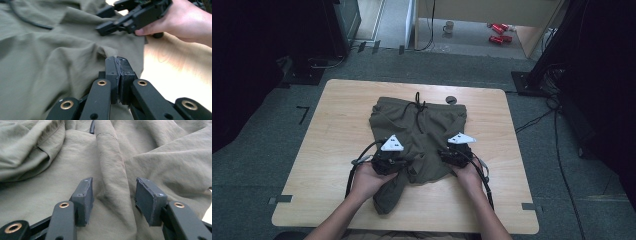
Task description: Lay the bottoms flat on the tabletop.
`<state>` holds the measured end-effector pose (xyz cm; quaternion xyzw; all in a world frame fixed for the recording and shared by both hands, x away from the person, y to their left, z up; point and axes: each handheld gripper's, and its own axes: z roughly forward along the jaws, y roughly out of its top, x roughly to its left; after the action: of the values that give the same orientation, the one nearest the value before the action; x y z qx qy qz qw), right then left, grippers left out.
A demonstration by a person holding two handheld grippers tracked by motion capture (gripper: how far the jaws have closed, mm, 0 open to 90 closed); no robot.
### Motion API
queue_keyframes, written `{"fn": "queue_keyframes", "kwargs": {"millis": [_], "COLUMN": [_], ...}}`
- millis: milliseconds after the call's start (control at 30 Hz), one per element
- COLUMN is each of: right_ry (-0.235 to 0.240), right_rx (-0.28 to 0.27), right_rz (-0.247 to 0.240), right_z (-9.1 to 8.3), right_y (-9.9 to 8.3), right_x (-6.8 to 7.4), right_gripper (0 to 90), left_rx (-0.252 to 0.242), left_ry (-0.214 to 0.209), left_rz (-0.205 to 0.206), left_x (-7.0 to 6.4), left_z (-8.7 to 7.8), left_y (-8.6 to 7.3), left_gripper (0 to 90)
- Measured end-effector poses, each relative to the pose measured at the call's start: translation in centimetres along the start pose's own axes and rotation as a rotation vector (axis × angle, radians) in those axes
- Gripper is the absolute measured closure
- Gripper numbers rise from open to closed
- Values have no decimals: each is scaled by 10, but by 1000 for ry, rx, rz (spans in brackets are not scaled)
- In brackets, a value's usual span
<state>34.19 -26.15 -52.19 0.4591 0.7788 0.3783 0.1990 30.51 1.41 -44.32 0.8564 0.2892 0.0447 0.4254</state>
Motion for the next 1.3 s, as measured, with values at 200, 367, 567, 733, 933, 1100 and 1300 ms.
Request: {"fn": "queue_keyframes", "kwargs": {"millis": [200,367,567,733,933,1100,1300], "right_ry": [0,0,0,0,4,2,0], "right_rx": [-1,0,1,1,1,-1,1], "right_rz": [0,0,4,2,2,0,4], "right_z": [0,0,0,1,3,4,6], "right_y": [0,0,0,1,3,4,6], "right_x": [0,0,0,-1,-3,-4,-6], "right_gripper": [485,486,489,491,491,491,492], "left_rx": [-32,-57,-84,-93,-112,-121,-122], "left_ry": [46,87,136,176,235,279,330], "left_rz": [-12,-37,-67,-93,-140,-181,-227], "left_x": [9,19,29,39,49,58,66], "left_z": [-25,-45,-66,-82,-105,-123,-142], "left_y": [-5,-10,-20,-29,-44,-59,-79], "left_gripper": [889,889,889,889,889,889,889]}}
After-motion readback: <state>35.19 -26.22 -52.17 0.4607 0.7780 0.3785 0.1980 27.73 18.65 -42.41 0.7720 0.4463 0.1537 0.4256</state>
